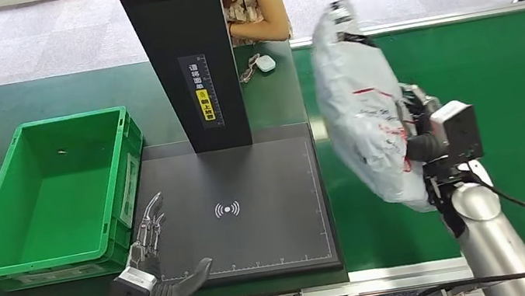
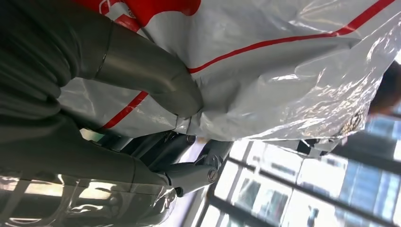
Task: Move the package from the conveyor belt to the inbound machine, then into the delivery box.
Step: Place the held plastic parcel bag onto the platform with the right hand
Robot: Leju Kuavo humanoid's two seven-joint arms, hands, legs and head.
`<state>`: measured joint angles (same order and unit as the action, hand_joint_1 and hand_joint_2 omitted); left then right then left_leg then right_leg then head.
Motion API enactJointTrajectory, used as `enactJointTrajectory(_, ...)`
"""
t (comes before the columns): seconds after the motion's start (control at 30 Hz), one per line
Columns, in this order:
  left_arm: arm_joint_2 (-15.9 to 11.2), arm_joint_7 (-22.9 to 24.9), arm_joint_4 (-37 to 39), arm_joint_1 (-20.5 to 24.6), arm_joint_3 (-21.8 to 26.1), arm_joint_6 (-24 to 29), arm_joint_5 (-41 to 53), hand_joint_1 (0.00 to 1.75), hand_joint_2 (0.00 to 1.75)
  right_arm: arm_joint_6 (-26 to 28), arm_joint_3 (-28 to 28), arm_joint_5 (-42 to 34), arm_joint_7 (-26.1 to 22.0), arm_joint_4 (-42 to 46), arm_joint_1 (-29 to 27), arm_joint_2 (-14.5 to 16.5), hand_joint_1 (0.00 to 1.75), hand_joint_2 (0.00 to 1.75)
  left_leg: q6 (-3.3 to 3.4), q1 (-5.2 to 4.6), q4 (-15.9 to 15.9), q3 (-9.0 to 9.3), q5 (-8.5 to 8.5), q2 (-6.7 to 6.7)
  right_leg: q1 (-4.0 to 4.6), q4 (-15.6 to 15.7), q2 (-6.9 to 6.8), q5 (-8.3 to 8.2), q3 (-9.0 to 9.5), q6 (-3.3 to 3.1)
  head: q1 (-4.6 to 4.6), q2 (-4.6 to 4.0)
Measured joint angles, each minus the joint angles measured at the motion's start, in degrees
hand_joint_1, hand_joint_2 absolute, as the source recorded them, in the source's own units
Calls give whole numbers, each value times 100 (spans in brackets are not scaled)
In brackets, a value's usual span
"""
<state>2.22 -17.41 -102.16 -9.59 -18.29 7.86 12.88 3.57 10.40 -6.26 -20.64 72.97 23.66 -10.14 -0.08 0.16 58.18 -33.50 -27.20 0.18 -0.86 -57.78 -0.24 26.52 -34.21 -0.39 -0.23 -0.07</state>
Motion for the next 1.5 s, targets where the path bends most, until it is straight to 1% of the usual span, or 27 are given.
enactJointTrajectory(0.1,6,23,1,33,-20,-48,19,0,175,-226,664,-157,150,-460,492,396,175,175,-8,2,0,0,6,6,2,-4,7,-3,-7,-5,0,0)
enactJointTrajectory(0.23,4,45,11,135,-55,-62,21,0,175,-275,1415,-265,283,-1317,1245,952,175,175,-16,6,0,1,14,3,5,-6,6,-4,-6,-7,2,0)
enactJointTrajectory(0.33,-14,45,26,169,-98,-19,-1,0,175,-158,1763,-212,572,-1909,1668,1322,175,175,-16,6,0,0,14,5,6,-6,8,-6,-7,-9,2,0)
enactJointTrajectory(0.4,-25,59,28,176,-119,-1,-15,0,175,26,1959,-36,833,-2294,1919,1530,173,175,-16,6,1,1,14,4,6,-5,7,-7,-8,-10,1,0)
enactJointTrajectory(0.43,-30,78,28,177,-127,1,-23,0,175,124,2047,85,963,-2476,2029,1613,157,175,-16,6,1,1,14,1,6,-5,5,-6,-8,-10,2,0)
enactJointTrajectory(0.53,-38,142,28,185,-148,1,-41,0,175,218,2218,369,1318,-2913,2241,1764,27,175,-16,6,1,0,14,-6,6,-4,-2,-6,-6,-9,2,0)
enactJointTrajectory(0.57,-39,155,29,193,-156,1,-46,0,175,151,2258,434,1435,-3036,2283,1789,0,175,-16,6,1,0,14,-5,6,-3,-2,-6,-6,-9,1,0)
enactJointTrajectory(0.73,-40,216,54,305,-190,34,-95,0,175,-537,2462,702,1960,-3534,2420,1831,0,175,-16,5,3,1,14,-5,5,-1,-2,-7,-5,-9,2,0)
enactJointTrajectory(0.8,-36,169,51,338,-186,200,-100,0,175,-785,2515,710,1972,-3632,2415,1827,0,175,-16,5,4,1,14,-4,5,-2,-1,-8,-5,-9,2,0)
enactJointTrajectory(0.9,-23,-92,-15,297,-117,761,-184,0,175,-1071,2528,528,1754,-3549,2237,1768,0,175,-17,6,4,3,12,-2,6,-1,1,-7,-5,-9,1,0)
enactJointTrajectory(1.0,-2,-480,-213,143,53,1395,-386,0,175,-1280,2470,188,1540,-3073,1783,1612,0,175,-17,7,4,1,9,-5,8,-1,-1,-3,-6,-8,2,0)
enactJointTrajectory(1.1,17,-872,-468,-37,240,1861,-556,0,175,-1393,2353,-75,1399,-2413,1212,1447,0,175,-14,7,3,0,2,-5,8,0,-1,3,-7,-12,2,0)
enactJointTrajectory(1.3,129,-1907,-1164,-399,617,2975,-980,0,175,-1634,2114,-326,1119,-1213,152,1213,0,175,-13,7,2,-1,-5,-3,8,2,-1,9,-7,-18,2,0)
enactJointTrajectory(1.4,221,-2203,-1590,-571,837,3169,-1017,0,175,-1706,2030,-370,966,-828,-248,1147,0,175,-14,7,2,-1,-5,-3,8,3,-2,10,-6,-18,2,0)
enactJointTrajectory(1.5,312,-2262,-1923,-625,1004,3191,-669,0,175,-1746,1893,-570,712,-500,-613,1116,0,175,-13,6,2,1,-5,-5,8,4,-5,10,-5,-17,2,0)
